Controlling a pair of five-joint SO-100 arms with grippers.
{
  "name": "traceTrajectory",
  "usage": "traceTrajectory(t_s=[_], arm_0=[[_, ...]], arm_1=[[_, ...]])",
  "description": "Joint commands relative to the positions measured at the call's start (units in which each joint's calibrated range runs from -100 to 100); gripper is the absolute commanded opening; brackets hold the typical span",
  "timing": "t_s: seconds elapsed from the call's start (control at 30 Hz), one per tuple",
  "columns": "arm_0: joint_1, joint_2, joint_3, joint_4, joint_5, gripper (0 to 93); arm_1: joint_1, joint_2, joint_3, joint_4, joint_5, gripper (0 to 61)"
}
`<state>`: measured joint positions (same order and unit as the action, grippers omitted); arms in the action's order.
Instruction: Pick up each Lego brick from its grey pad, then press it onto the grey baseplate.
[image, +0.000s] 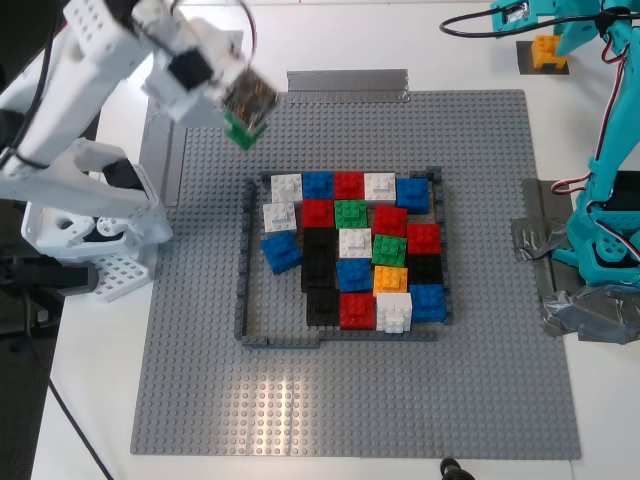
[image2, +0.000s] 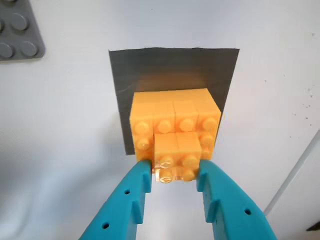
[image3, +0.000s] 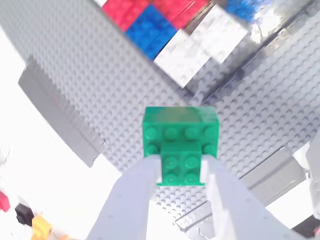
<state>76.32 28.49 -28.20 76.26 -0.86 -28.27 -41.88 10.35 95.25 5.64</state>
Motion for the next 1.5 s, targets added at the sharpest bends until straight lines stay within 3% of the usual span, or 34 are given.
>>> traceTrajectory(t_s=[0.0, 0.33, 0.53, 0.73, 0.87, 1.03, 1.3, 1.47], arm_0=[[0.75, -0.5, -1.01, 0.96, 0.15, 3.0], [0.54, -1.1, -1.01, 0.96, 0.15, 0.0], [-0.91, -5.05, -0.11, 5.27, 2.74, 0.0], [-6.07, -11.58, 1.51, 14.14, 9.48, 0.0], [-10.93, -17.24, 8.29, 15.6, 12.66, 0.0], [-18.54, -26.94, 21.29, 15.44, 15.59, 0.0], [-31.82, -42.48, 40.79, 15.36, 15.88, 0.0], [-38.64, -48.06, 45.58, 15.44, 15.49, 0.0]], arm_1=[[13.87, -7.39, 4.78, 1.09, 1.9, 0.2], [32.95, -7.47, 14.71, 0.68, 4.05, 0.2], [42.24, -3.95, 20.67, -6.56, 5.08, 0.2], [48.19, 2.4, 25.27, -17.47, 5.13, 0.2], [51.16, 7.12, 26.72, -25.6, 4.34, 0.2], [52.9, 11.84, 26.18, -29.51, 3.81, 0.2], [54.57, 17.5, 26.27, -36.1, 3.71, 0.2], [54.42, 19.05, 26.45, -36.51, 3.71, 0.2]])
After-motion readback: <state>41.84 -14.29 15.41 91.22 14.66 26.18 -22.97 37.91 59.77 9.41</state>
